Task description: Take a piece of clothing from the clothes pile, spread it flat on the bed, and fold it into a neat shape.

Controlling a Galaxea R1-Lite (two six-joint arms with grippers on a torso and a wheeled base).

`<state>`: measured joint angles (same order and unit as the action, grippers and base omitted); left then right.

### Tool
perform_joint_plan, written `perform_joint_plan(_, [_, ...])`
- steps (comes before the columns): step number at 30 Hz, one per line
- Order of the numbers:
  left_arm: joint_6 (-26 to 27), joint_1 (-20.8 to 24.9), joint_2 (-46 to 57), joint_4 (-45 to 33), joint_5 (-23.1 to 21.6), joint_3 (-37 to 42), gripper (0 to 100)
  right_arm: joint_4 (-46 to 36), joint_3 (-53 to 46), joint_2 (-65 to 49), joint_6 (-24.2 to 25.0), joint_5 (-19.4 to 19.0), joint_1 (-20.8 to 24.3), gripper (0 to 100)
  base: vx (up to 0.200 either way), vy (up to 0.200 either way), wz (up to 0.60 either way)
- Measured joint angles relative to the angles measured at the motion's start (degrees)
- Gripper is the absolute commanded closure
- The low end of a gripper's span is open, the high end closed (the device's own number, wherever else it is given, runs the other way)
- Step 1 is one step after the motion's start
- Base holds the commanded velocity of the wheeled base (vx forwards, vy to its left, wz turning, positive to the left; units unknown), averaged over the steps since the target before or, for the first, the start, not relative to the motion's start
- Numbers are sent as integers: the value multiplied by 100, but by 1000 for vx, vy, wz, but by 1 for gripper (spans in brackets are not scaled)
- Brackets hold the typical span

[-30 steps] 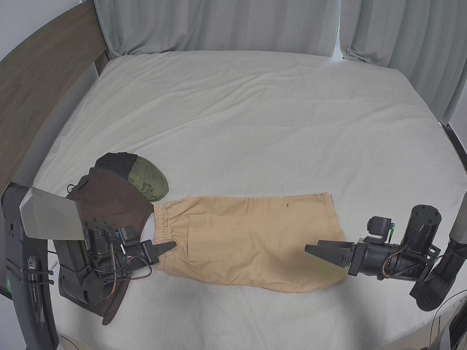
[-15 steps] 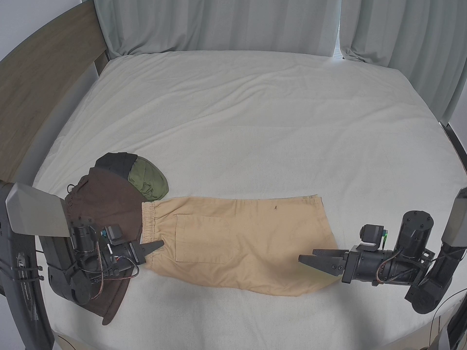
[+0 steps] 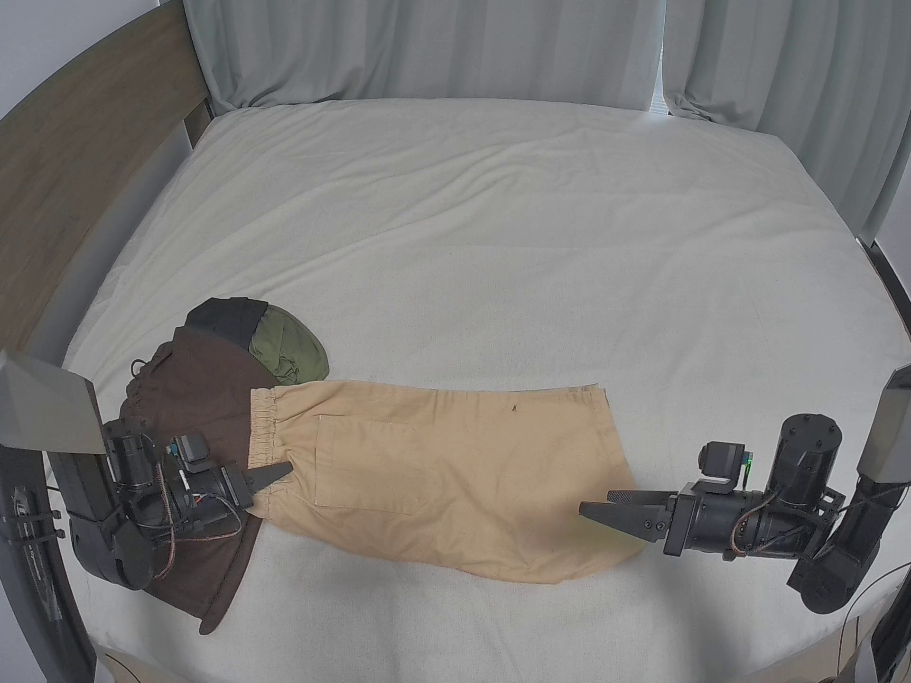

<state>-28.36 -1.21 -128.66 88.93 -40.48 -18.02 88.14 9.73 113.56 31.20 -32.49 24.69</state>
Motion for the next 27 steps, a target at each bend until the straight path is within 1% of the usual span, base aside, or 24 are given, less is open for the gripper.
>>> perform_joint_plan(6, [176,-238,24,0,-150,46,100,0,-2,9,0,-2,4,0,0,0,0])
perform_joint_plan(11, [202,-439,35,0,-251,55,100,-1,0,9,0,-7,6,0,0,0,0])
perform_joint_plan(16, [202,-501,40,0,-333,135,100,0,2,11,0,-7,9,0,0,0,0])
perform_joint_plan(22, [197,-265,55,2,-333,135,100,-1,-2,12,0,-2,65,0,0,0,0])
perform_joint_plan(27, [154,126,212,0,-295,52,100,0,-9,15,0,-2,76,0,0,0,0])
